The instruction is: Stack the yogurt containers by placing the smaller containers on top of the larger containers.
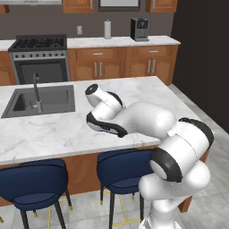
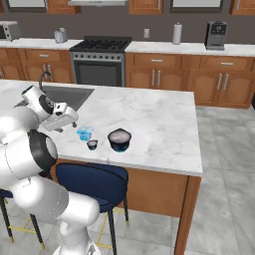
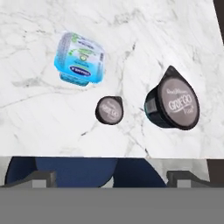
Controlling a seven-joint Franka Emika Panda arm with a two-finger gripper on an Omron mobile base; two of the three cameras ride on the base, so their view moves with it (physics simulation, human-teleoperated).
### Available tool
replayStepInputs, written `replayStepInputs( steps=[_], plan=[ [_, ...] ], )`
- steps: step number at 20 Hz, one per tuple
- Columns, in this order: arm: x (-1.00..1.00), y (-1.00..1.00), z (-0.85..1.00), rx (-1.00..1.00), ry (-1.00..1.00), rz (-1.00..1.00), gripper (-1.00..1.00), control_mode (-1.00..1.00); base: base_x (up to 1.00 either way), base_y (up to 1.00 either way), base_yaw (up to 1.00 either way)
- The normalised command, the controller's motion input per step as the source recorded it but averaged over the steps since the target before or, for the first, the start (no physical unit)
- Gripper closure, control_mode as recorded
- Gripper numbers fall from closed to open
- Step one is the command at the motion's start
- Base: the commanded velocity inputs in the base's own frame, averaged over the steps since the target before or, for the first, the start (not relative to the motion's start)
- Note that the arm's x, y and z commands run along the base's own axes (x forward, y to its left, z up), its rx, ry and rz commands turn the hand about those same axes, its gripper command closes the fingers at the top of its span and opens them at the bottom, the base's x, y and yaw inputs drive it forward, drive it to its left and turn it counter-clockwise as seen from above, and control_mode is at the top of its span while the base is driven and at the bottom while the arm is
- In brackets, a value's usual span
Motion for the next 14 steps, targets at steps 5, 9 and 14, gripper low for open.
replayStepInputs(
  steps=[5,9,14],
  plan=[
    [0.21,0.05,-0.14,-0.03,0.00,0.00,-1.00,-1.00,0.00,0.00,0.00],
    [0.26,0.00,-0.23,0.00,0.00,0.00,-1.00,-1.00,0.00,0.00,0.00],
    [0.23,0.04,-0.22,-0.01,0.00,0.00,-1.00,-1.00,0.00,0.00,0.00]
  ],
)
